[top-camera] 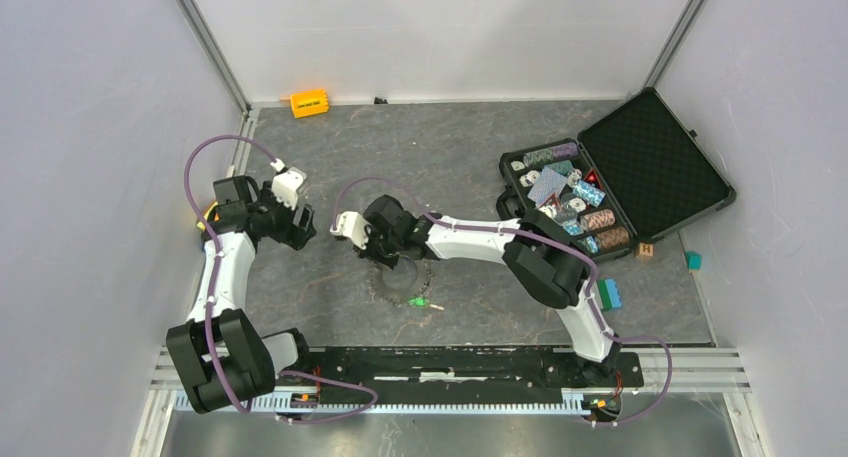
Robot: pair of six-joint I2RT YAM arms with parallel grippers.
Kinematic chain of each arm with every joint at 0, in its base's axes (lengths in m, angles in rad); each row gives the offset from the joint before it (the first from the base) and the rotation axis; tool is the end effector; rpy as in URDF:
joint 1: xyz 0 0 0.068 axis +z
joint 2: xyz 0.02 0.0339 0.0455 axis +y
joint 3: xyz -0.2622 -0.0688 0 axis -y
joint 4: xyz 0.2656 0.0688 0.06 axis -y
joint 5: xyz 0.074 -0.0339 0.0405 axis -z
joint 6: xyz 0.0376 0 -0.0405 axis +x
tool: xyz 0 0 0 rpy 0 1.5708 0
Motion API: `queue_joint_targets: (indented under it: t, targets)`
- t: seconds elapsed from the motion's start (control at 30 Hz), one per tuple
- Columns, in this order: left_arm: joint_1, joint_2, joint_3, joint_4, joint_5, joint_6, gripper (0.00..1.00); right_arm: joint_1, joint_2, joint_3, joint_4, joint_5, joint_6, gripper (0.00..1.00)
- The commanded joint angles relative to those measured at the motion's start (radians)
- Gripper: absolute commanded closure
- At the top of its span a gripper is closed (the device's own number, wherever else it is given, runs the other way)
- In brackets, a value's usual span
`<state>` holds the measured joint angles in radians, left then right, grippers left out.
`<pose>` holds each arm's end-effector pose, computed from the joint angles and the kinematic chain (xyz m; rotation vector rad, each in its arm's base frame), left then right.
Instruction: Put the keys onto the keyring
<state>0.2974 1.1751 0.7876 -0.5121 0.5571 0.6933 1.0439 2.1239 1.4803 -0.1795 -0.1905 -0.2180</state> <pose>0.2481 0.0552 0.2277 0.6756 2.2046 -0.1969 0.2360 0.4199 0.1439 -1.5275 1.9344 0.6033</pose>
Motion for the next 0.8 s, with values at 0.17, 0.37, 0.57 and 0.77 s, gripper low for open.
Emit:
queue_joint_targets:
  t: [0.17, 0.37, 0.57, 0.77]
  targets:
    - [0.005, -0.008, 0.054, -0.074, 0.169, 0.074, 0.16, -0.078, -0.169, -0.045, 0.026, -0.216, -0.038, 1.0]
    - [0.003, -0.024, 0.064, -0.132, 0.3, 0.131, 0.17, -0.129, -0.241, -0.097, 0.028, -0.354, -0.055, 1.0]
    - [-0.041, -0.049, 0.052, -0.171, 0.439, 0.209, 0.18, -0.17, -0.315, -0.147, 0.026, -0.395, -0.078, 1.0]
    - [-0.157, -0.047, 0.067, -0.17, 0.414, 0.221, 0.18, -0.219, -0.369, -0.22, 0.015, -0.353, -0.121, 1.0]
